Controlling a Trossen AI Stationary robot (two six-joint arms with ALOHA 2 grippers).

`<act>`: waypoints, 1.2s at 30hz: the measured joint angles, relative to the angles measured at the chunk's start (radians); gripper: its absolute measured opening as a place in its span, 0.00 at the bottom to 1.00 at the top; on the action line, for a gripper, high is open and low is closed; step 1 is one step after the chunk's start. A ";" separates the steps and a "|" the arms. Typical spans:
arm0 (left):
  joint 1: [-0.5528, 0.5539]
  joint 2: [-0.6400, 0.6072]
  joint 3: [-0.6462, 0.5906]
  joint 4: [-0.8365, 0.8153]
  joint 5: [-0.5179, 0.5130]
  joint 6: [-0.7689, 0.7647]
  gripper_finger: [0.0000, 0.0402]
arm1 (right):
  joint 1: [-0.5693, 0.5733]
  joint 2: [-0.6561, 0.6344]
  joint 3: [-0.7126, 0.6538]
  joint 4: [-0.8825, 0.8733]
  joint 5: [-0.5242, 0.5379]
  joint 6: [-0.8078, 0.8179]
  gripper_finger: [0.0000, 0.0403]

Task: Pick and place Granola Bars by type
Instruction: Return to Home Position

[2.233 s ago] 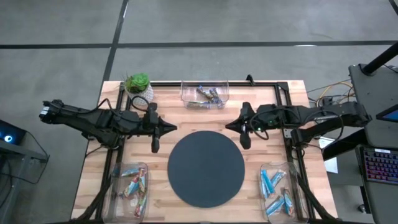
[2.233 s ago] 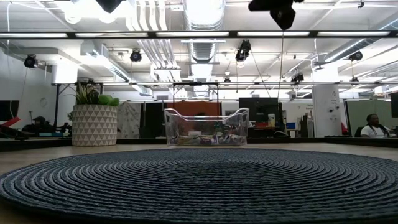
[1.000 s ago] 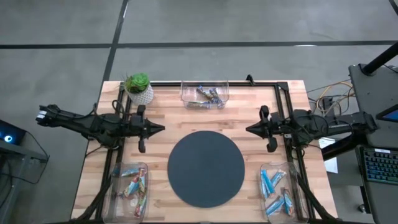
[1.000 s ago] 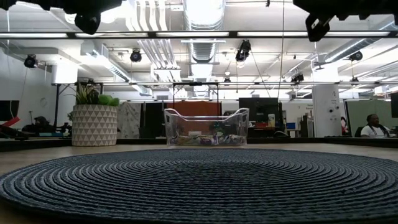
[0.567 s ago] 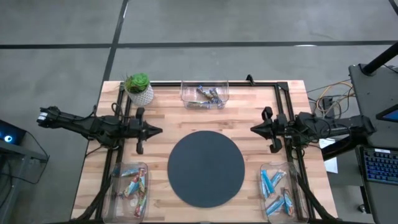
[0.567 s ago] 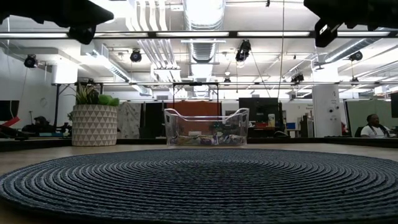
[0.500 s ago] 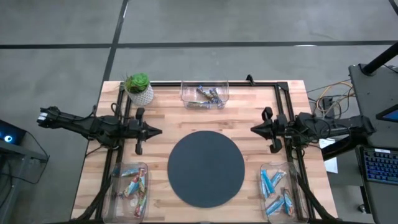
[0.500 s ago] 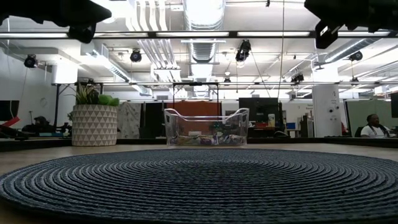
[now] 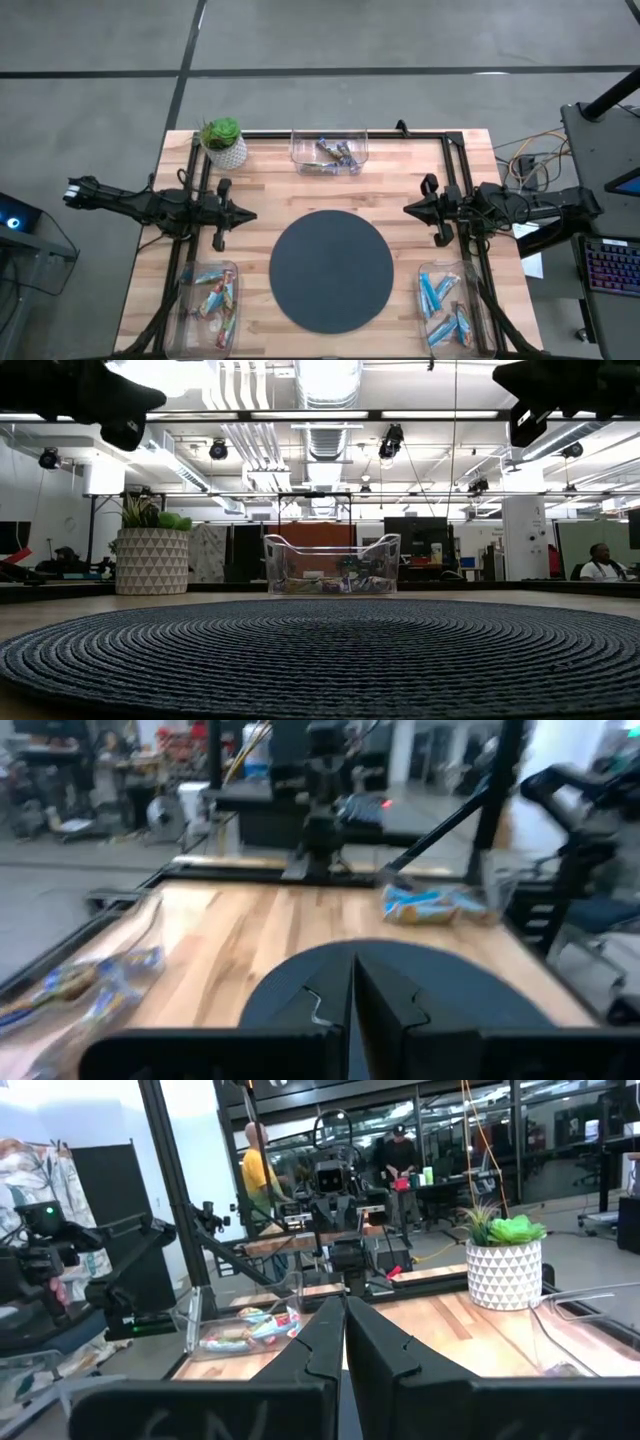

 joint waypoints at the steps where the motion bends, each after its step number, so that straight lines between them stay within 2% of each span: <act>1: 0.000 -0.009 -0.008 0.014 0.014 -0.001 0.00 | 0.000 0.000 0.000 0.000 0.000 0.000 0.02; 7: 0.000 -0.047 -0.040 0.049 0.112 0.022 0.00 | 0.000 0.000 0.000 0.000 0.000 -0.002 0.02; 18: 0.000 -0.114 -0.131 0.104 0.152 0.012 0.00 | 0.000 0.000 0.000 -0.001 -0.004 -0.003 0.02; 27: 0.000 -0.132 -0.180 0.156 0.320 -0.015 0.00 | 0.000 0.001 0.000 -0.001 -0.019 0.000 0.02; 36: 0.000 -0.133 -0.244 0.167 0.325 -0.030 0.00 | 0.000 0.000 -0.010 0.007 -0.062 0.023 0.02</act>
